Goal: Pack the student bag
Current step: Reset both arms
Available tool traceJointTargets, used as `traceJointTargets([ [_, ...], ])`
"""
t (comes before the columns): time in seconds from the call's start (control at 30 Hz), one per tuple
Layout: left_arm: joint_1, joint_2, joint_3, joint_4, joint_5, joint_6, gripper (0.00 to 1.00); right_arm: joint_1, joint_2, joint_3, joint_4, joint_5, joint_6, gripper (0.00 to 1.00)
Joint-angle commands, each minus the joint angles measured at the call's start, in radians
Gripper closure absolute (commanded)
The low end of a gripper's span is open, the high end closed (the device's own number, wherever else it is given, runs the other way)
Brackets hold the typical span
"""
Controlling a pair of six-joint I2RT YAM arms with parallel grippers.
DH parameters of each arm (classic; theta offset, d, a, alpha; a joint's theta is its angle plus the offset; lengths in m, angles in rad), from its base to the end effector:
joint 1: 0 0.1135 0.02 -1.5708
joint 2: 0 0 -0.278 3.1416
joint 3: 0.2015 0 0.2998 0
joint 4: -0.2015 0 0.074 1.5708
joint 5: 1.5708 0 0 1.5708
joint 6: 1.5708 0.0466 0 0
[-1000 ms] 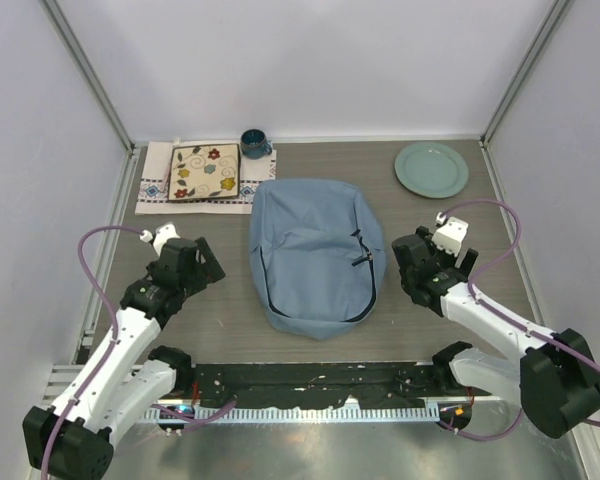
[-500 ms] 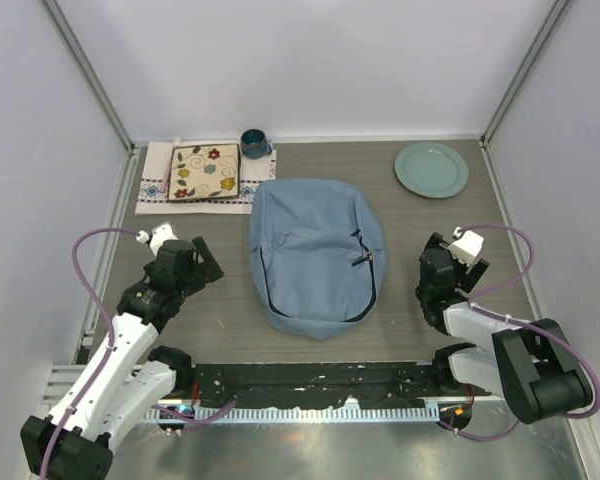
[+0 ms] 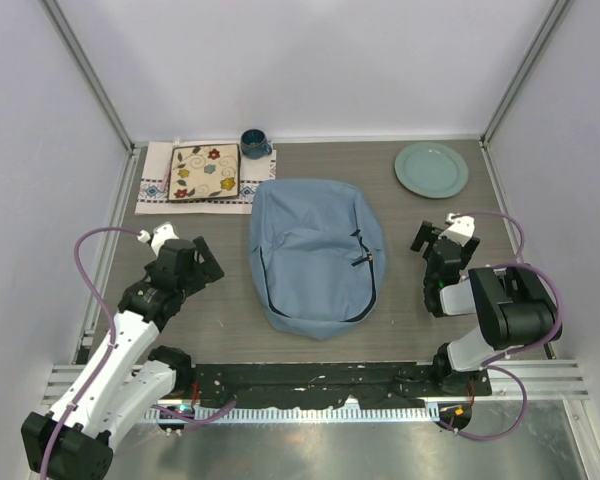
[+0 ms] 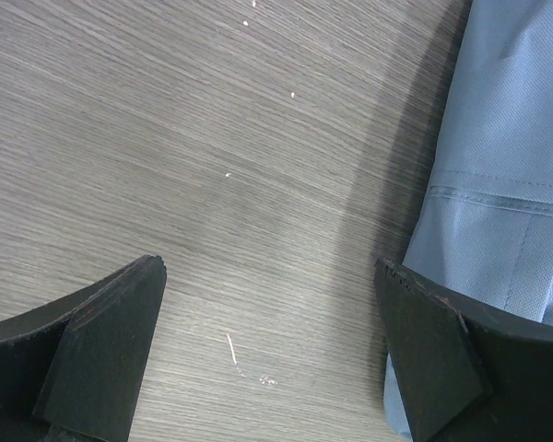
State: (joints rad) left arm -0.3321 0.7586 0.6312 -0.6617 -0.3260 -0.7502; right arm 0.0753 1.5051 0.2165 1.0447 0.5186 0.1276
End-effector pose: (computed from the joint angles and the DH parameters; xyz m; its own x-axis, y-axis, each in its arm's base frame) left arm 0.1944 -0.0512 0.2431 -0.5560 -0.4915 -0.6703 -0.3875 0.8667 -0.3140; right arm 0.2533 -0.0041 0.0978 -0.1861 0.0968 -0.9777 0.4416 0.8972 0.0048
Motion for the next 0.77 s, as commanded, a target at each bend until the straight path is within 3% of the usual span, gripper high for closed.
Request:
traceJointTargets([
  [0.0,0.001,-0.018,-0.004,0.039,-0.027,0.008,0.00,-0.020,0.032,0.026,0.115,-0.246,-0.088,0.03],
  [0.17,0.001,-0.051,-0.011,0.054,-0.064,-0.008,0.01,-0.022,0.035,0.000,0.182,-0.105,-0.037,0.03],
  [0.43,-0.001,-0.047,0.002,0.162,-0.108,-0.012,0.00,-0.016,0.037,0.006,0.170,-0.114,-0.042,0.03],
  [0.73,-0.001,0.062,0.059,0.203,-0.198,0.046,0.00,-0.017,0.037,0.006,0.170,-0.115,-0.043,0.03],
])
